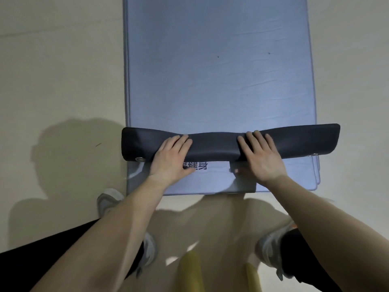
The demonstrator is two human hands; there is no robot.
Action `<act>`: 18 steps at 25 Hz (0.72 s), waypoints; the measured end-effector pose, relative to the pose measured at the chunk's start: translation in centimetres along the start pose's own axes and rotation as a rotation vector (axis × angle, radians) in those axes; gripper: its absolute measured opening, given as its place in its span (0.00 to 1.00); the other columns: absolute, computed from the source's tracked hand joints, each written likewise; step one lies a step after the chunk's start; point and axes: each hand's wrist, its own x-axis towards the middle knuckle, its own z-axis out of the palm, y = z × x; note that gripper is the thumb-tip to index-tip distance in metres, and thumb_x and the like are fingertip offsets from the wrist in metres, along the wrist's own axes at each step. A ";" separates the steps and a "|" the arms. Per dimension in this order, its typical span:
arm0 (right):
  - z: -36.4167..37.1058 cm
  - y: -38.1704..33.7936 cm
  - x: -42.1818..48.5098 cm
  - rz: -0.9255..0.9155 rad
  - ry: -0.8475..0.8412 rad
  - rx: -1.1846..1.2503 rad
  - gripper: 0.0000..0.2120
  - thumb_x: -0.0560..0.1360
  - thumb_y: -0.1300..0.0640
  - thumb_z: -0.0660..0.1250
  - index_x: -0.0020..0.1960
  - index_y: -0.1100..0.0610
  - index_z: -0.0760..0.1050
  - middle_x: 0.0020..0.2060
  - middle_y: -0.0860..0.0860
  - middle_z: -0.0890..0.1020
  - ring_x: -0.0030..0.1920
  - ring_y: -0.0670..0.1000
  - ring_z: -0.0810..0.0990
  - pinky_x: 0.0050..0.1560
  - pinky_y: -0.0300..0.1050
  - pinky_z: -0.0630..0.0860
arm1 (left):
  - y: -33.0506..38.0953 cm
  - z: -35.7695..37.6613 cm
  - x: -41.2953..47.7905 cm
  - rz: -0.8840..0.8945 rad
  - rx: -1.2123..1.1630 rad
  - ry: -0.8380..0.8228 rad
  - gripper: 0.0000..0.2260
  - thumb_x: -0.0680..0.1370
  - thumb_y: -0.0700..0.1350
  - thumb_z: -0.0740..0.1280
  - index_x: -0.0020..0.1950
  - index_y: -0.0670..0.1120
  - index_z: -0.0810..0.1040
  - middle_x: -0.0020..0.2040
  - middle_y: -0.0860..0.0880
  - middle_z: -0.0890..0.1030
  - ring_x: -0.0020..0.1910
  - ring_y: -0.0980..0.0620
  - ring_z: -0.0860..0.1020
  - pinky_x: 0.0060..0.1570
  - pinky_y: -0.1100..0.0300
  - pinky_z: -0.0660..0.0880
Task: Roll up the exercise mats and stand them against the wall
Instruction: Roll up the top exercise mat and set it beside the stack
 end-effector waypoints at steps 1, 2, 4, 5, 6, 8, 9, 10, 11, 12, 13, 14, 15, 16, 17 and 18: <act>0.2 0.2 0.2 -0.004 0.004 0.002 0.37 0.73 0.35 0.68 0.73 0.60 0.73 0.65 0.61 0.78 0.68 0.66 0.75 0.72 0.65 0.66 | 0.2 0.3 0.0 -0.017 0.012 0.009 0.35 0.66 0.59 0.80 0.67 0.41 0.78 0.66 0.43 0.80 0.64 0.41 0.78 0.66 0.47 0.73; 0.0 0.2 0.4 -0.001 0.017 0.013 0.33 0.76 0.35 0.64 0.71 0.59 0.74 0.62 0.59 0.80 0.64 0.64 0.78 0.71 0.62 0.67 | 0.6 0.2 0.0 -0.037 0.003 0.032 0.33 0.67 0.57 0.80 0.65 0.41 0.79 0.63 0.44 0.81 0.61 0.41 0.79 0.64 0.48 0.74; -1.8 0.1 0.7 0.016 -0.040 0.061 0.29 0.79 0.35 0.58 0.67 0.56 0.75 0.57 0.56 0.82 0.59 0.61 0.80 0.66 0.57 0.70 | 1.0 -1.4 0.0 -0.049 -0.045 -0.006 0.27 0.74 0.58 0.75 0.65 0.42 0.78 0.60 0.44 0.82 0.59 0.41 0.79 0.62 0.48 0.73; -2.7 -0.1 0.2 0.034 -0.076 0.075 0.26 0.81 0.35 0.57 0.64 0.55 0.75 0.55 0.55 0.82 0.56 0.61 0.81 0.62 0.55 0.71 | 1.3 -2.5 -0.4 -0.048 -0.059 -0.065 0.25 0.77 0.59 0.71 0.66 0.43 0.77 0.59 0.45 0.82 0.59 0.42 0.79 0.60 0.49 0.73; -3.6 -0.2 -0.3 0.041 -0.091 0.083 0.24 0.82 0.35 0.56 0.60 0.54 0.74 0.54 0.55 0.82 0.54 0.60 0.81 0.55 0.54 0.72 | 1.2 -3.5 -0.6 -0.058 -0.052 -0.116 0.23 0.79 0.60 0.67 0.66 0.45 0.76 0.59 0.46 0.82 0.58 0.42 0.79 0.57 0.49 0.73; -5.3 -0.2 -0.3 0.042 -0.146 0.105 0.22 0.83 0.34 0.54 0.53 0.54 0.69 0.52 0.55 0.83 0.52 0.61 0.81 0.45 0.52 0.70 | 0.3 -5.5 0.0 -0.079 -0.053 -0.242 0.20 0.81 0.62 0.63 0.60 0.47 0.75 0.55 0.45 0.82 0.53 0.42 0.79 0.48 0.51 0.71; -6.1 0.0 0.5 0.054 -0.203 0.113 0.22 0.83 0.34 0.53 0.52 0.54 0.69 0.52 0.56 0.83 0.53 0.62 0.81 0.44 0.52 0.68 | -0.1 -6.3 0.8 -0.100 -0.078 -0.307 0.18 0.81 0.63 0.62 0.57 0.49 0.74 0.53 0.45 0.82 0.50 0.43 0.78 0.45 0.52 0.69; -6.8 0.2 1.5 0.066 -0.269 0.140 0.23 0.83 0.33 0.54 0.53 0.54 0.70 0.52 0.57 0.83 0.53 0.62 0.81 0.44 0.51 0.68 | -0.5 -6.6 1.6 -0.121 -0.109 -0.371 0.17 0.81 0.64 0.62 0.54 0.50 0.72 0.53 0.45 0.82 0.48 0.45 0.76 0.45 0.53 0.68; -7.0 0.5 2.6 0.085 -0.332 0.184 0.24 0.82 0.33 0.54 0.56 0.54 0.72 0.53 0.57 0.83 0.54 0.62 0.80 0.46 0.52 0.69 | -0.8 -6.5 2.5 -0.140 -0.152 -0.431 0.16 0.80 0.64 0.62 0.54 0.52 0.72 0.54 0.45 0.81 0.47 0.47 0.75 0.46 0.53 0.69; -7.0 0.6 3.4 0.102 -0.348 0.219 0.26 0.82 0.33 0.55 0.60 0.54 0.72 0.55 0.58 0.82 0.56 0.62 0.80 0.50 0.53 0.71 | -1.3 -6.3 3.5 -0.159 -0.196 -0.474 0.17 0.80 0.64 0.63 0.56 0.51 0.73 0.56 0.45 0.81 0.48 0.47 0.75 0.47 0.53 0.70; -6.7 0.5 3.7 0.118 -0.279 0.240 0.27 0.81 0.33 0.56 0.62 0.55 0.73 0.55 0.58 0.82 0.56 0.62 0.79 0.55 0.55 0.72 | -1.7 -6.4 4.5 -0.174 -0.236 -0.493 0.19 0.80 0.64 0.63 0.58 0.50 0.75 0.58 0.45 0.81 0.50 0.47 0.75 0.49 0.53 0.71; -5.9 0.2 3.5 0.137 -0.114 0.235 0.27 0.81 0.33 0.57 0.62 0.55 0.74 0.55 0.58 0.81 0.56 0.63 0.78 0.60 0.56 0.71 | -2.2 -6.4 5.6 -0.187 -0.266 -0.496 0.20 0.79 0.64 0.65 0.62 0.50 0.76 0.61 0.46 0.80 0.54 0.45 0.76 0.52 0.52 0.71; -4.8 -0.5 2.7 0.153 0.062 0.197 0.28 0.79 0.33 0.58 0.62 0.56 0.75 0.55 0.58 0.80 0.56 0.64 0.77 0.62 0.58 0.69 | -2.7 -6.4 6.7 -0.198 -0.289 -0.487 0.21 0.79 0.63 0.66 0.64 0.50 0.76 0.62 0.46 0.80 0.57 0.44 0.77 0.54 0.52 0.71; -3.5 -1.2 1.5 0.145 0.164 0.119 0.32 0.77 0.32 0.62 0.65 0.58 0.74 0.56 0.59 0.78 0.57 0.64 0.77 0.65 0.61 0.67 | -3.1 -6.4 7.6 -0.200 -0.298 -0.472 0.21 0.78 0.64 0.66 0.64 0.51 0.75 0.63 0.47 0.80 0.58 0.44 0.77 0.54 0.52 0.71; -2.6 -1.8 0.5 0.125 0.172 0.039 0.39 0.72 0.31 0.67 0.70 0.59 0.71 0.60 0.60 0.76 0.61 0.65 0.75 0.69 0.63 0.64 | -3.2 -6.4 8.3 -0.185 -0.272 -0.441 0.20 0.78 0.64 0.66 0.64 0.52 0.74 0.62 0.47 0.81 0.58 0.43 0.77 0.54 0.52 0.71; -2.1 -1.7 0.6 0.112 0.097 -0.015 0.49 0.66 0.29 0.71 0.75 0.60 0.66 0.64 0.61 0.74 0.65 0.65 0.72 0.73 0.64 0.61 | -2.9 -6.1 8.5 -0.175 -0.189 -0.355 0.20 0.79 0.64 0.65 0.63 0.53 0.75 0.59 0.47 0.81 0.57 0.43 0.78 0.53 0.51 0.70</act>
